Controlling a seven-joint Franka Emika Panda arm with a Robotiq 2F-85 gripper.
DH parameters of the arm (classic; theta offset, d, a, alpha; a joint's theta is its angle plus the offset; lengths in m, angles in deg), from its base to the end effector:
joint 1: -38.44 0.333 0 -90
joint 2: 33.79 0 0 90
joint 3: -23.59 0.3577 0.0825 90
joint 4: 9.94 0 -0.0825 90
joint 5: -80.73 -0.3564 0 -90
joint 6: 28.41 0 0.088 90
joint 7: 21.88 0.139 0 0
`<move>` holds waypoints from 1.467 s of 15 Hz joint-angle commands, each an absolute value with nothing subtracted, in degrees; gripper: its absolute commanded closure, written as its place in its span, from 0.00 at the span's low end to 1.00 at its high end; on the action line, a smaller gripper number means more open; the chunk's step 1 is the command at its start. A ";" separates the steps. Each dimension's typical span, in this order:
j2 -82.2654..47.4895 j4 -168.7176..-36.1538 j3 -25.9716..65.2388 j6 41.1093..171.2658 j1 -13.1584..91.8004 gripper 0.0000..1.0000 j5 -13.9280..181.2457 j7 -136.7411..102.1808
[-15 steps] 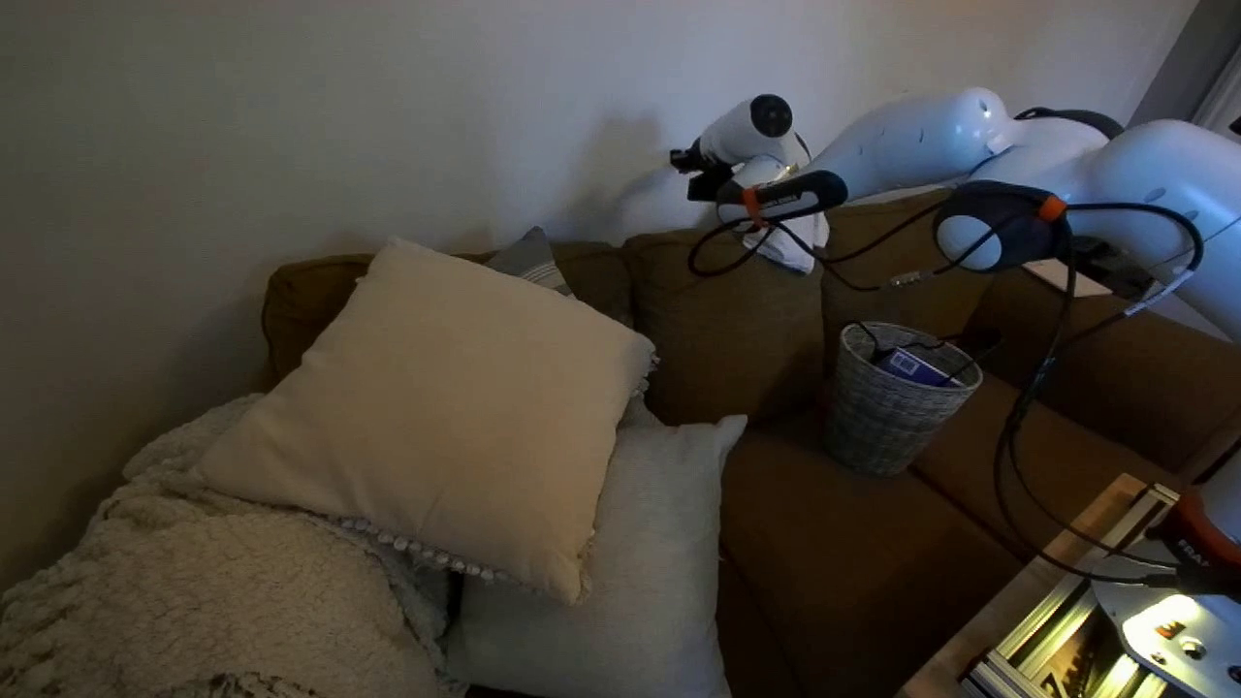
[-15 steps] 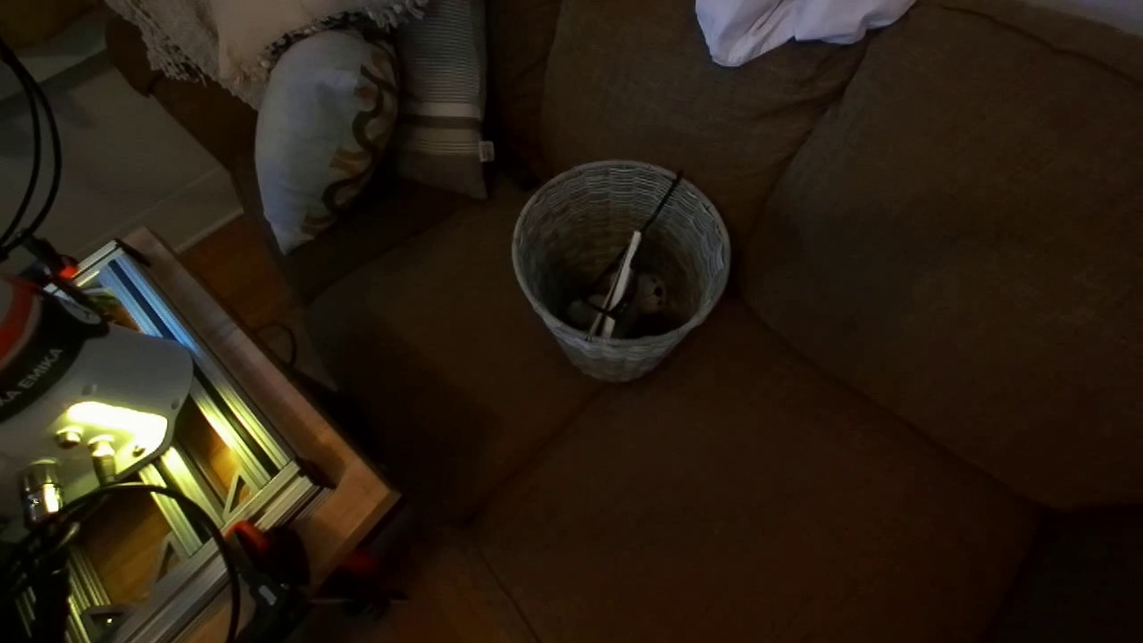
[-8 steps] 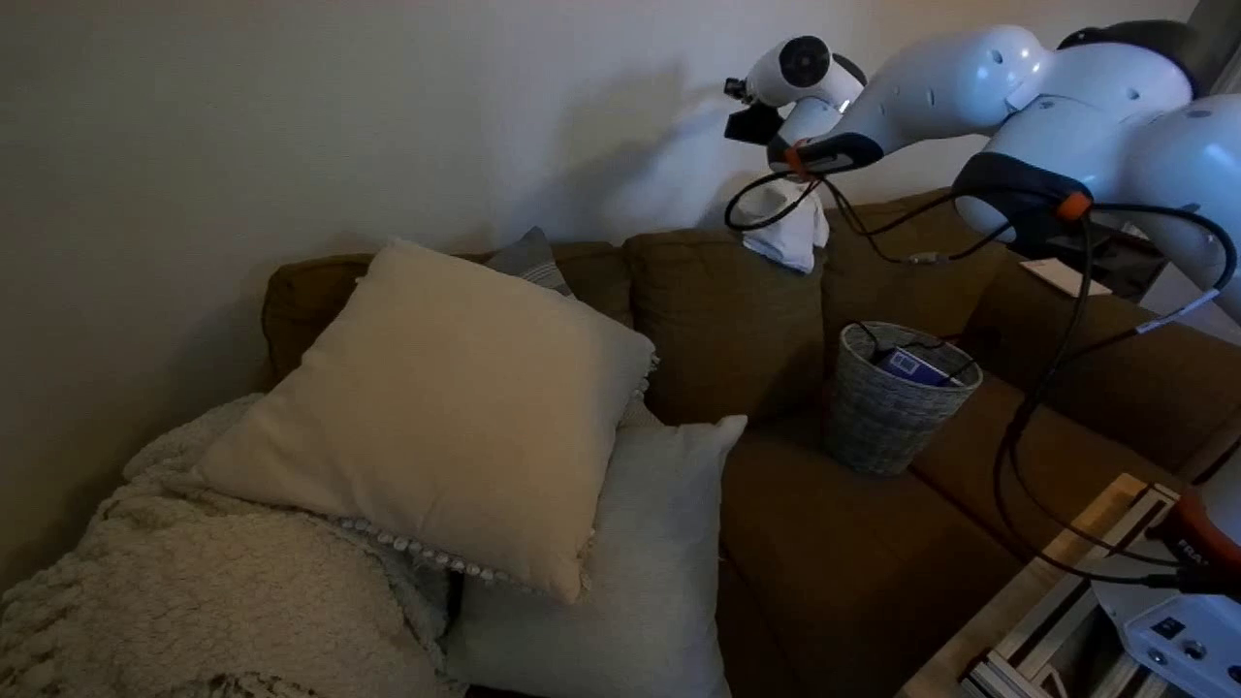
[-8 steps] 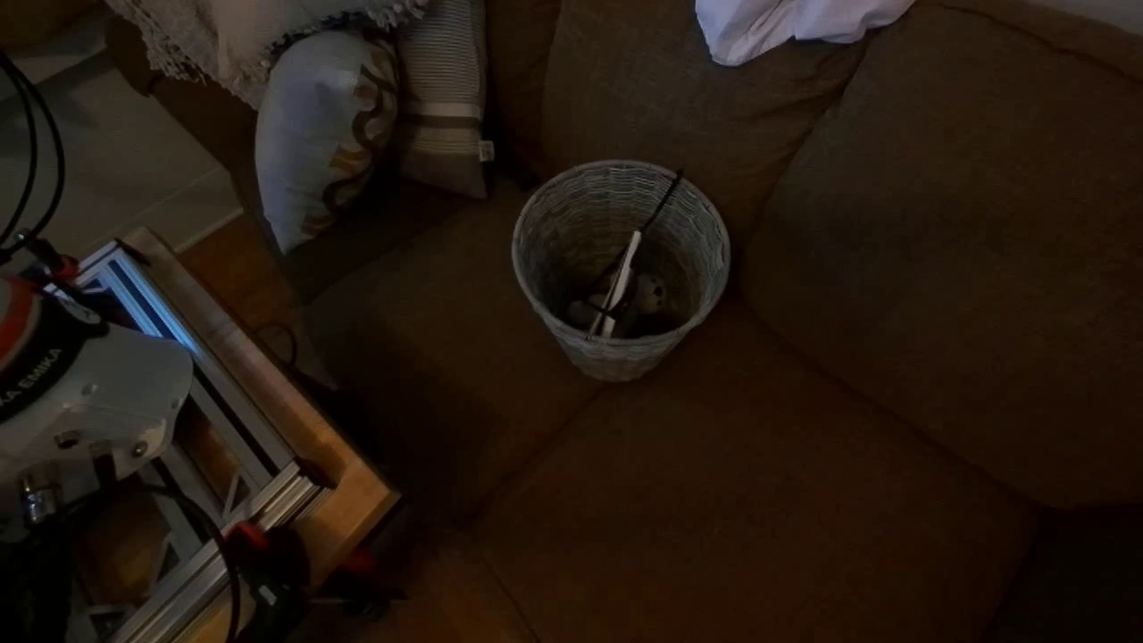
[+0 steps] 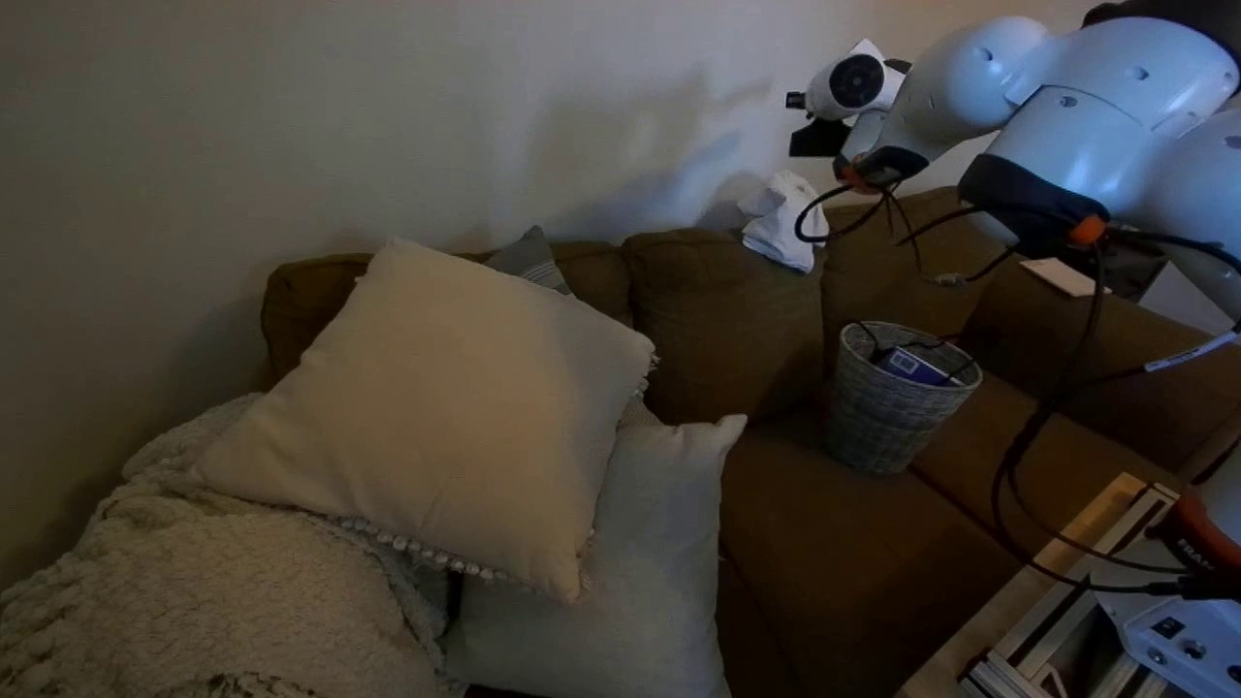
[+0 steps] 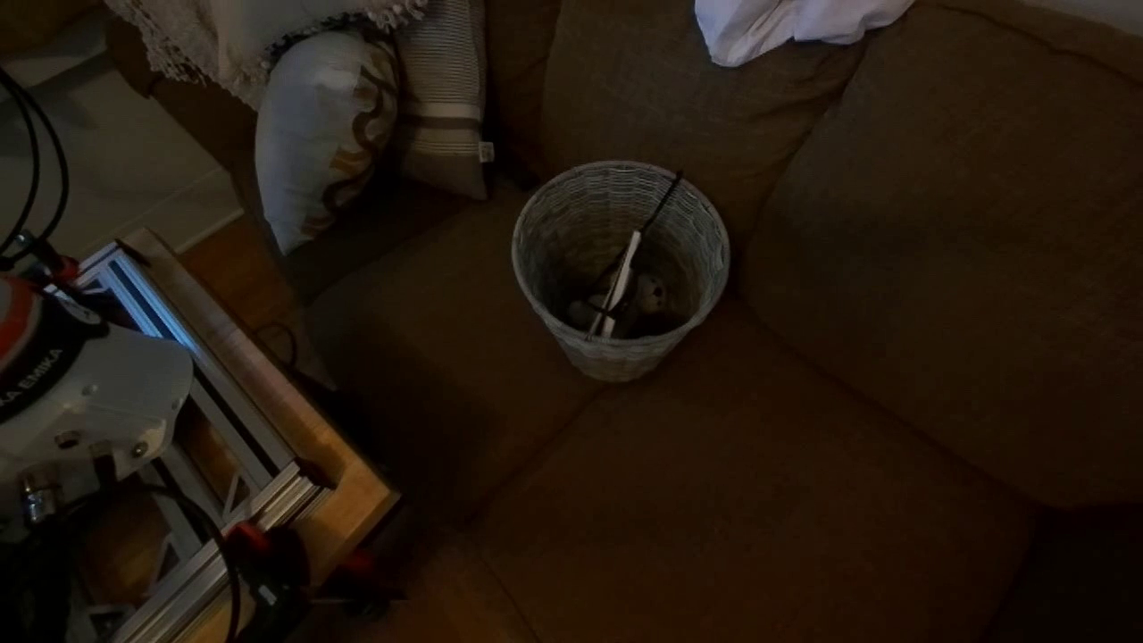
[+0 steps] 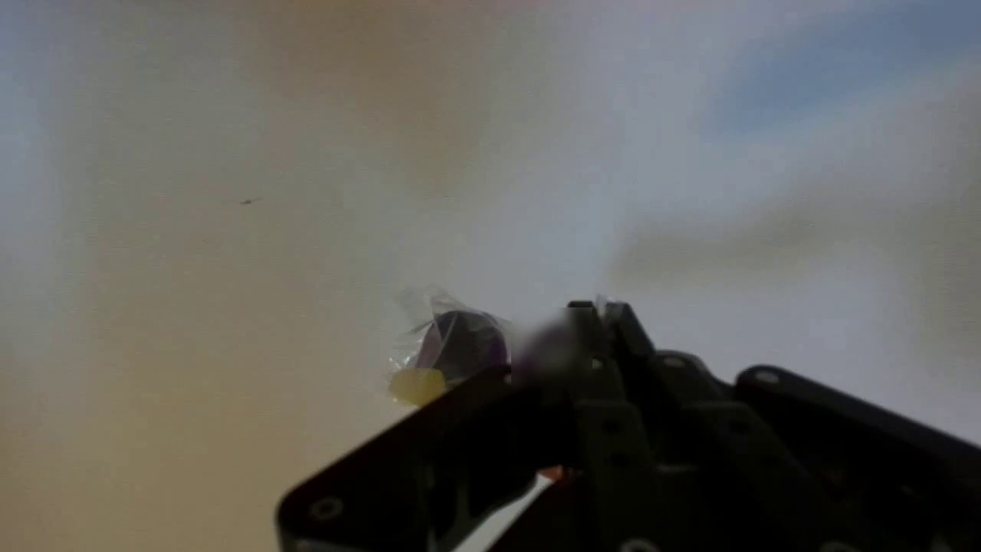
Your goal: Move the packet from the backrest of the couch to the basket
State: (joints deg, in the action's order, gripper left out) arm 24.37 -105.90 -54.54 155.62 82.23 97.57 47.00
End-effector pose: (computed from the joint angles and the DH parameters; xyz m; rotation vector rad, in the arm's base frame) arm 0.7455 -0.0730 0.4611 2.0192 -0.6431 1.5702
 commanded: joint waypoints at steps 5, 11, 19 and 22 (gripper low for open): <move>25.89 -113.62 -54.18 165.78 84.22 0.94 89.94 36.17; 26.67 -112.10 -53.65 157.86 82.12 0.99 90.45 28.04; 10.06 -135.72 -37.79 180.85 70.99 0.99 97.42 10.36; 4.44 -146.86 -38.03 189.47 72.25 0.99 106.65 12.38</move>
State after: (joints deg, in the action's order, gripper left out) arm 14.13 -135.61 -38.99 184.08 70.79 98.66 12.77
